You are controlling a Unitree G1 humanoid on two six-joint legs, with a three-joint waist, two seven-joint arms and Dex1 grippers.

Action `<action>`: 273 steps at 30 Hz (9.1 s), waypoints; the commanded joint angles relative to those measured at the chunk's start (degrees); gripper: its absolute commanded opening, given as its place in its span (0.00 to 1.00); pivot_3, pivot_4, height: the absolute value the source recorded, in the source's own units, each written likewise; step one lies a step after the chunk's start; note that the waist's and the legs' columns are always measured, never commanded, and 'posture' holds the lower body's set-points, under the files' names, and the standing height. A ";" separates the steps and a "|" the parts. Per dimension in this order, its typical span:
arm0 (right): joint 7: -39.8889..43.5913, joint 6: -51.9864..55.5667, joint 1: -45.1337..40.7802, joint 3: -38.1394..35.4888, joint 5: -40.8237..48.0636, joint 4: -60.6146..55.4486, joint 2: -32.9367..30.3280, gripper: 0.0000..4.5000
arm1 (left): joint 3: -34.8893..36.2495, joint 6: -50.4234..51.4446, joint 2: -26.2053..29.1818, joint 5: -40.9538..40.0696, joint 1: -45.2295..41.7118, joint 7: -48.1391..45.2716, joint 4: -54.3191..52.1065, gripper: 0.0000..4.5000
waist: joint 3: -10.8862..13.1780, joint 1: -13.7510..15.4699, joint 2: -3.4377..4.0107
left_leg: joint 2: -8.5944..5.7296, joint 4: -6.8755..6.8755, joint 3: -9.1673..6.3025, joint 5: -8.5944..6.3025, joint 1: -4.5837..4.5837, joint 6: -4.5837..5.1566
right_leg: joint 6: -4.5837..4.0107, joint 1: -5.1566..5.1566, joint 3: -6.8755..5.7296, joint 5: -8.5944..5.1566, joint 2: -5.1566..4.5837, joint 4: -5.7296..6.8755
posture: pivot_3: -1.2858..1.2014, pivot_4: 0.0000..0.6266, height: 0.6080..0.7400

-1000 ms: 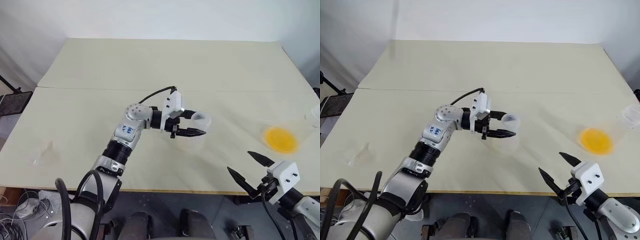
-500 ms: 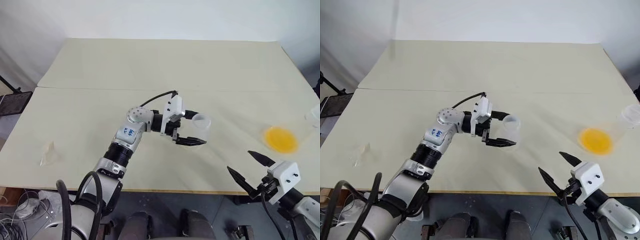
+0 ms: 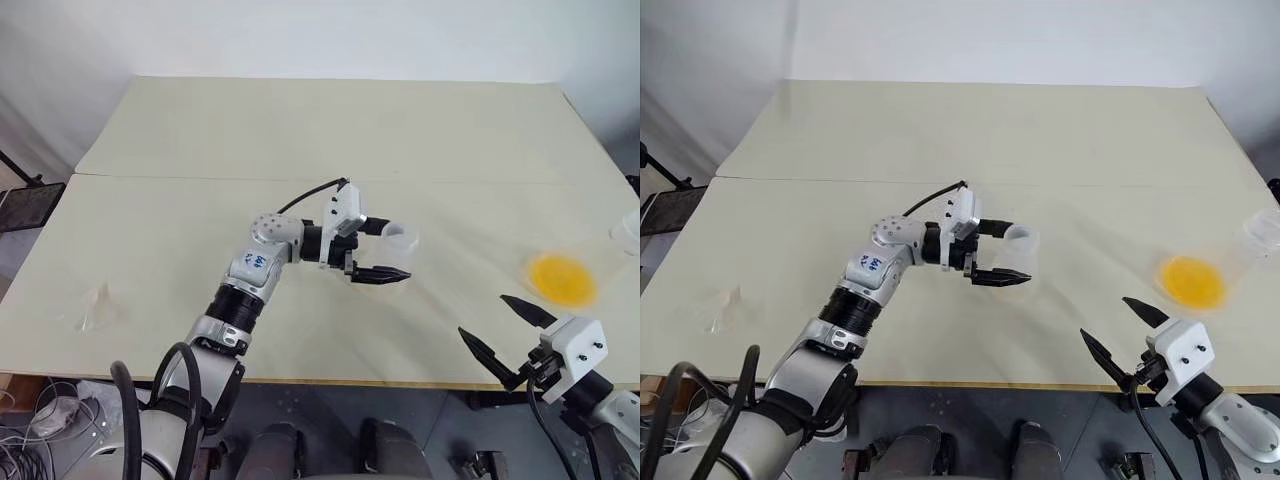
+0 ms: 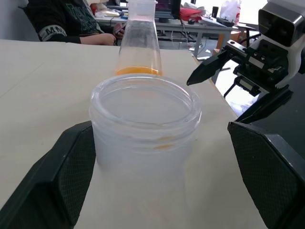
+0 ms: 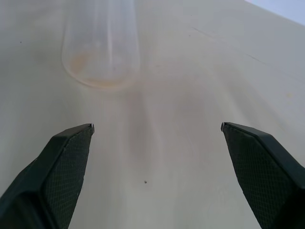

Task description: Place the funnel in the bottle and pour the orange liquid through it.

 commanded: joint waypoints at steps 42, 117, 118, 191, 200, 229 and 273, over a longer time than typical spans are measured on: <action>9.32 3.51 -13.83 2.10 4.98 8.38 -5.74 1.00 | 33.66 16.25 26.81 -12.68 32.13 16.36 -37.50 1.00 | 0.00 -1.32 0.00 | 0.02 0.03 -0.38 -0.02 0.09 -0.05 | 0.00 0.06 0.42 0.00 -0.14 0.26 | 0.52 0.24 1.00; 10.16 -0.72 -17.06 7.03 2.43 15.03 -3.87 1.00 | 37.14 14.55 32.86 -23.90 36.48 25.73 -28.74 0.00 | -0.05 -1.42 -0.06 | 0.32 0.07 -0.13 -0.53 0.30 -0.16 | -0.28 0.04 0.47 -0.15 0.03 0.28 | 0.52 0.24 1.00; 9.69 -0.77 -16.85 6.83 2.41 14.71 -3.73 1.00 | 34.41 14.60 33.03 -23.57 33.12 23.23 -27.69 0.00 | -0.05 -1.45 -0.05 | 0.29 0.07 -0.13 -0.52 0.30 -0.14 | -0.26 0.04 0.46 -0.14 0.03 0.30 | 0.52 0.24 1.00; -5.38 5.85 -1.34 0.87 0.89 -11.59 0.89 1.00 | -8.68 -41.96 10.82 -2.68 -29.12 -26.49 25.73 0.35 | 0.06 -1.32 -0.22 | -0.06 0.16 0.23 -0.35 -0.07 0.37 | 0.31 -0.07 0.06 0.08 -0.03 -0.07 | 0.52 0.24 1.00; -5.07 5.65 -1.51 0.50 0.89 -11.07 0.66 1.00 | -8.03 -38.30 10.70 -6.09 -28.84 -26.49 22.18 0.96 | 0.06 -1.32 -0.22 | -0.06 0.17 0.22 -0.35 -0.08 0.38 | 0.31 -0.07 0.06 0.08 -0.04 -0.07 | 0.52 0.24 1.00; -20.23 6.94 14.59 -14.00 2.78 -18.19 19.08 1.00 | 10.48 -10.23 20.71 -10.13 12.16 -8.61 -4.64 0.99 | -0.01 -1.32 -0.11 | -0.13 0.19 0.05 -0.35 0.11 0.35 | 0.32 -0.02 0.51 0.09 -0.05 0.22 | 0.52 0.24 1.00; -25.54 34.56 -12.43 -28.31 21.62 -3.72 -4.30 1.00 | 10.31 -4.40 15.26 -11.10 27.59 4.44 -26.52 0.99 | -0.12 -1.49 0.13 | -0.12 0.10 0.33 -0.36 0.21 0.45 | 0.37 0.01 0.68 0.11 -0.13 0.06 | 0.52 0.24 1.00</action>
